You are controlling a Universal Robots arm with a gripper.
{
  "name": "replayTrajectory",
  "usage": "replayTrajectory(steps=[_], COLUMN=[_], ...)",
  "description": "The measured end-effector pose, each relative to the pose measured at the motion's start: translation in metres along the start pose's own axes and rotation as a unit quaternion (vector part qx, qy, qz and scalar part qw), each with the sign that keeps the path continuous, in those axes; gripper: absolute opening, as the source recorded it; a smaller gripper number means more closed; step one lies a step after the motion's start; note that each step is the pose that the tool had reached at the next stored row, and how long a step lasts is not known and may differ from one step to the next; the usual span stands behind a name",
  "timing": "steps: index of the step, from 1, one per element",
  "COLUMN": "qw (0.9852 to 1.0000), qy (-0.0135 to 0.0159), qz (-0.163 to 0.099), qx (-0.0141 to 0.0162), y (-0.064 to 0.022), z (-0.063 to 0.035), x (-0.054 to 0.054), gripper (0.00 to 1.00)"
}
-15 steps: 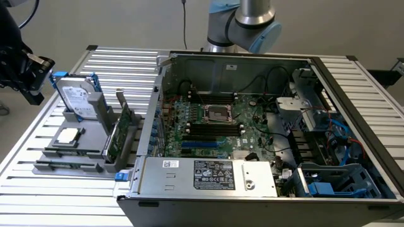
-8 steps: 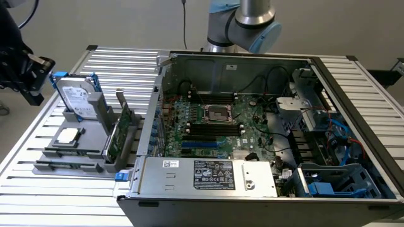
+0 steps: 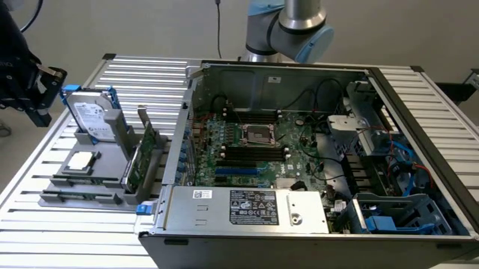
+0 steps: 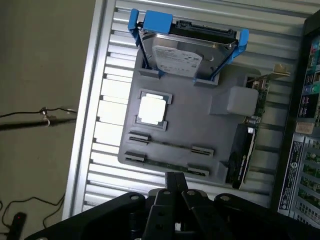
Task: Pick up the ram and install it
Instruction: 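Pick up the ram and move it above insertion slot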
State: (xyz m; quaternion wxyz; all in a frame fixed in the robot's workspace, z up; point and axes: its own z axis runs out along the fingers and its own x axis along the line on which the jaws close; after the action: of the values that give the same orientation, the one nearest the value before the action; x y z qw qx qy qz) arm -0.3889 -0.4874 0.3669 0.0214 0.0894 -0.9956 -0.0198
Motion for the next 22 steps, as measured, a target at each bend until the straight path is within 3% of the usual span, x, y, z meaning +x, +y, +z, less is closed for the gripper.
replayTrajectory(steps=[6, 11, 16, 22], qw=[0.9985, 0.9951, 0.9895, 0.9801], qy=[0.0024, 0.0043, 0.0063, 0.0086], qz=[-0.054, -0.099, -0.145, -0.198], qx=[0.0021, 0.0039, 0.0057, 0.0078], y=[-0.0001, -0.0002, -0.0003, -0.0004], z=[0.0018, 0.0039, 0.0061, 0.0088], x=[-0.0001, -0.0002, -0.0003, -0.0004], gripper=[0.11, 0.11, 0.11, 0.11])
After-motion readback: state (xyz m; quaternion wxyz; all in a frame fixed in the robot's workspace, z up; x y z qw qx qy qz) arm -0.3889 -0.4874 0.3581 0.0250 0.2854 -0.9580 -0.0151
